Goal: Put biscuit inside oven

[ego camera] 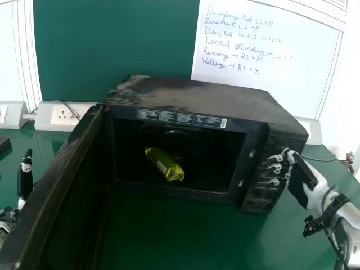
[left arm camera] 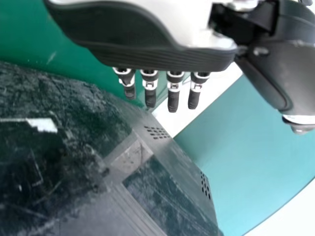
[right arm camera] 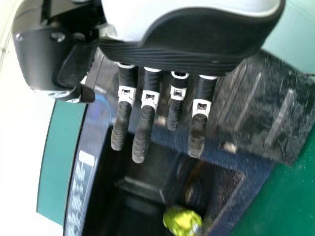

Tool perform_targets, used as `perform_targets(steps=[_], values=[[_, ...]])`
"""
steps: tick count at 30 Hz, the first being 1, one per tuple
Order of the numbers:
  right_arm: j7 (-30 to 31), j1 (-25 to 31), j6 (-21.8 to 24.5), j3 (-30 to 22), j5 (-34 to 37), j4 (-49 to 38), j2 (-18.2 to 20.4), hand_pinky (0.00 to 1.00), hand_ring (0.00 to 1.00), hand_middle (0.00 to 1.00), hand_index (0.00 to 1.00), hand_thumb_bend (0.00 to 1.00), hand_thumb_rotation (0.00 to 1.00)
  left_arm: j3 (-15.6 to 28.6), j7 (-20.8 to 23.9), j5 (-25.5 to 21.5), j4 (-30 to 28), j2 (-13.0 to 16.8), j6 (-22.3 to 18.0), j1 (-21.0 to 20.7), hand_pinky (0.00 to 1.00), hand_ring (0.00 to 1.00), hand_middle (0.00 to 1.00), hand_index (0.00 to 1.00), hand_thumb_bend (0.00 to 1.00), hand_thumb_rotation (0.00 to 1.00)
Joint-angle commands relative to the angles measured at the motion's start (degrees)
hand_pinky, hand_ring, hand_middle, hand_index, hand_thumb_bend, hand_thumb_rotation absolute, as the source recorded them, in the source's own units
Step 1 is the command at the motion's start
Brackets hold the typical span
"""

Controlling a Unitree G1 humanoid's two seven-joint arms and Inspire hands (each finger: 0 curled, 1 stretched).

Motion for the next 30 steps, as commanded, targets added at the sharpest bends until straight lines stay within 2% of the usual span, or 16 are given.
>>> perform_targets(steps=[1, 7, 8, 9, 12, 16, 20, 30], values=[[-2.27, 0.59, 0.55, -0.73, 0.39, 0.35, 0.18, 0.3, 0.32, 0.38, 0.48, 0.52, 0.15, -0.1, -1.14, -0.02, -0.13, 0.38, 0.34, -0.06, 0.76, 0.82, 0.83, 0.82, 0.5, 0.05], [-8.72, 1.83, 1.1, -1.0, -0.59, -0.77, 1.15, 0.27, 0.29, 0.35, 0.48, 0.52, 0.16, -0.48, -2.68, -0.87, -2.65, 0.83, 1.7, 0.5, 0.8, 0.85, 0.87, 0.86, 0.46, 0.07], [-9.56, 1.91, 1.57, -0.96, -0.46, -1.0, 1.18, 0.27, 0.28, 0.34, 0.41, 0.64, 0.25, -0.48, -3.01, -1.01, -2.85, 0.9, 1.93, 0.55, 0.83, 0.86, 0.89, 0.89, 0.42, 0.09], [-10.18, 1.96, 1.84, -0.78, -0.44, -1.03, 1.04, 0.27, 0.28, 0.34, 0.38, 0.68, 0.28, -0.55, -3.25, -1.4, -3.39, 1.01, 2.35, 0.61, 0.84, 0.87, 0.89, 0.9, 0.41, 0.09], [-11.84, 2.04, 2.87, -0.24, -0.56, -1.59, 0.81, 0.26, 0.27, 0.34, 0.36, 0.7, 0.34, -0.79, -4.0, -1.93, -4.82, 1.43, 3.19, 0.82, 0.84, 0.87, 0.89, 0.91, 0.39, 0.11], [-13.16, 2.26, 3.1, 0.09, -0.6, -2.35, 0.85, 0.26, 0.27, 0.34, 0.36, 0.68, 0.34, -1.76, -7.79, -0.61, -6.14, 2.67, 2.58, 1.56, 0.84, 0.87, 0.89, 0.93, 0.34, 0.16], [-14.1, 2.36, 3.55, 0.31, -0.64, -2.43, 0.67, 0.26, 0.27, 0.34, 0.37, 0.68, 0.34, -2.49, -10.69, 0.72, -6.88, 3.15, 1.71, 2.11, 0.82, 0.86, 0.87, 0.89, 0.38, 0.12], [-15.25, 2.52, 4.52, 0.95, -1.16, -2.97, 0.41, 0.27, 0.28, 0.34, 0.37, 0.7, 0.34, -3.23, -11.6, 0.71, -8.49, 3.0, 1.79, 2.54, 0.82, 0.87, 0.87, 0.88, 0.38, 0.08]])
